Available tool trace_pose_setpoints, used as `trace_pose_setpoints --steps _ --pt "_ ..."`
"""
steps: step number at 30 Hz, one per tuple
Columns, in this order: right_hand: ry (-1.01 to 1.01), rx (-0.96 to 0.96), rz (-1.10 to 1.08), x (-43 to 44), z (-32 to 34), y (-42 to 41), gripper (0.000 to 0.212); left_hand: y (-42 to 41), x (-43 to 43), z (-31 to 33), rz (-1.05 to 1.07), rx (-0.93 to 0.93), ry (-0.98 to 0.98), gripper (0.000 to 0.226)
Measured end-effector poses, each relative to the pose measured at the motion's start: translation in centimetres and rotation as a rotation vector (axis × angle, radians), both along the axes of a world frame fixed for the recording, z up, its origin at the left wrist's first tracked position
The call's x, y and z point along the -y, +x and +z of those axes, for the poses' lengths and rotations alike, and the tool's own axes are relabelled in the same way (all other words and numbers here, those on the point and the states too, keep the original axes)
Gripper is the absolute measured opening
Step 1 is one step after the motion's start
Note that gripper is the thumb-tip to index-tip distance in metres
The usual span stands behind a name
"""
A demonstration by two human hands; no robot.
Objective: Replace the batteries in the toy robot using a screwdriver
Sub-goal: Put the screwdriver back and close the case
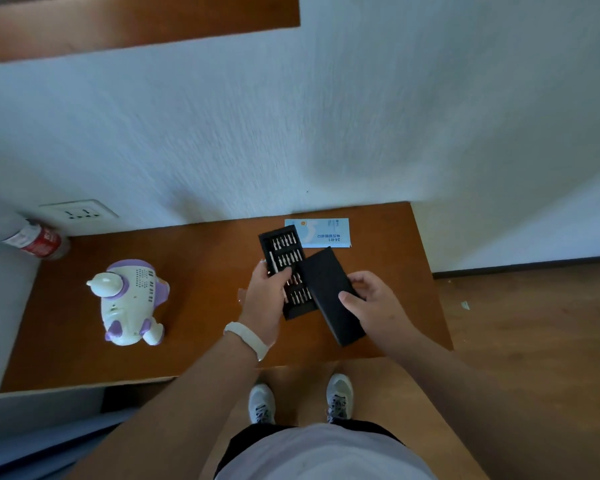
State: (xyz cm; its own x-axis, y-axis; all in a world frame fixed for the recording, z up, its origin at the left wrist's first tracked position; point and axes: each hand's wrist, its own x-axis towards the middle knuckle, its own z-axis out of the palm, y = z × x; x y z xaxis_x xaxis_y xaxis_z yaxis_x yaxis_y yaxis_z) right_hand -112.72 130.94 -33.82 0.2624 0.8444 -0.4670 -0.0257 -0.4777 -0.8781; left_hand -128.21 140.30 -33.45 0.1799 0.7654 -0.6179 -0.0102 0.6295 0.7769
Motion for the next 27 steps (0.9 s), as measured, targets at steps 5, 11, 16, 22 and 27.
trace_pose_setpoints --steps 5,11,16,22,27 --pt "0.006 -0.045 -0.004 -0.2 1.3 -1.7 0.012 0.2 -0.8 2.2 0.083 0.124 -0.003 0.019" --pt "0.011 -0.049 0.014 -0.3 1.9 -2.5 0.011 0.0 -1.7 3.5 0.134 0.198 0.007 0.02" --pt "0.034 -0.028 0.047 0.1 2.4 -2.7 0.013 -0.2 -2.4 4.4 0.168 0.219 0.008 0.02" --pt "0.035 0.038 0.1 0.7 3.4 -2.6 0.013 -0.3 -2.6 5.1 0.175 0.21 0.037 0.015" --pt "0.023 0.111 0.12 1.0 3.7 -2.5 0.011 -0.5 -2.6 5.6 0.192 0.227 0.047 0.018"
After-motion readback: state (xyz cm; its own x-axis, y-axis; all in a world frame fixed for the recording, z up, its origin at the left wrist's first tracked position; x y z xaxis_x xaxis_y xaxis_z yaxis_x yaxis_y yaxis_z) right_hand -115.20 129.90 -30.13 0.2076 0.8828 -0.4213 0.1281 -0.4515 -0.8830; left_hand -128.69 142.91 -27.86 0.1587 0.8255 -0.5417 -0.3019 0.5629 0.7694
